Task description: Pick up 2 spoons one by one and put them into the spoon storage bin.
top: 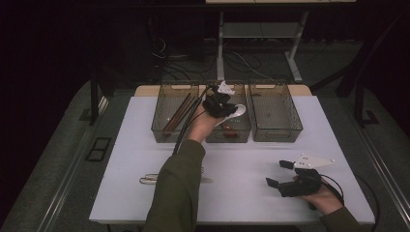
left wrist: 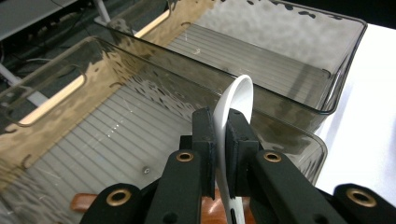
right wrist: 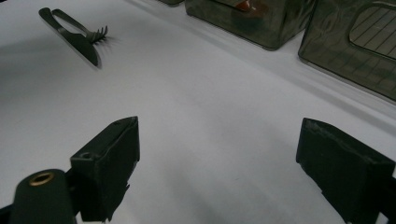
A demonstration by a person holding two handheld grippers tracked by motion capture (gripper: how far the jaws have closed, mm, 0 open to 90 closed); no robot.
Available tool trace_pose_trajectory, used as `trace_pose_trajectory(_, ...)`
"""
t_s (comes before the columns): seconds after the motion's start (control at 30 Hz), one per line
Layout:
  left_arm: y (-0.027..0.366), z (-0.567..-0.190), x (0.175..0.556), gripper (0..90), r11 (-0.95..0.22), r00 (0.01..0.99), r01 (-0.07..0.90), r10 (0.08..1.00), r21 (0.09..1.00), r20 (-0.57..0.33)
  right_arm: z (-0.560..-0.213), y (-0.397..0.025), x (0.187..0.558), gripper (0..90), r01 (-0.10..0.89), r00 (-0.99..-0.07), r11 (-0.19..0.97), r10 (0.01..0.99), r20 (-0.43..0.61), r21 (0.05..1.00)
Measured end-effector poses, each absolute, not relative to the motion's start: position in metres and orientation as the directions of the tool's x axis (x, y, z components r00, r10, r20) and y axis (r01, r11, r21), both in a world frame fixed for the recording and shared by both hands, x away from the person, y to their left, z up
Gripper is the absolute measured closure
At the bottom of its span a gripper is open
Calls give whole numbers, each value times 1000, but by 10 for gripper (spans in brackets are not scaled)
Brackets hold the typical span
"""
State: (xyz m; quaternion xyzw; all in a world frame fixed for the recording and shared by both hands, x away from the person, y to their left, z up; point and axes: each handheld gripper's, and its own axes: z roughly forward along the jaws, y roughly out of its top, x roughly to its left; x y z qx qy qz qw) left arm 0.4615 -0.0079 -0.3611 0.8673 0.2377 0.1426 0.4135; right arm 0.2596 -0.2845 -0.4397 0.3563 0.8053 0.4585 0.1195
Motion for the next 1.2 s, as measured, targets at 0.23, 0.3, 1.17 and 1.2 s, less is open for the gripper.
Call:
trace_pose_trajectory(0.23, -9, -368, 466, 836, -570, 846, 303, 530, 764, 60, -440, -284, 259, 136, 460, -718, 326, 684, 129, 826)
trace_pose_trajectory(0.3, -10, -371, 467, 835, -572, 847, 308, 529, 760, 55, -440, -284, 259, 136, 463, -718, 328, 683, 132, 823)
trace_pose_trajectory(1.17, -5, -367, 453, 572, -526, 861, 314, 509, 790, -2, -440, -283, 260, 136, 464, -718, 332, 684, 129, 821)
trace_pose_trajectory(1.2, -4, -366, 451, 550, -517, 860, 322, 510, 793, -16, -440, -283, 260, 136, 463, -719, 332, 683, 129, 821)
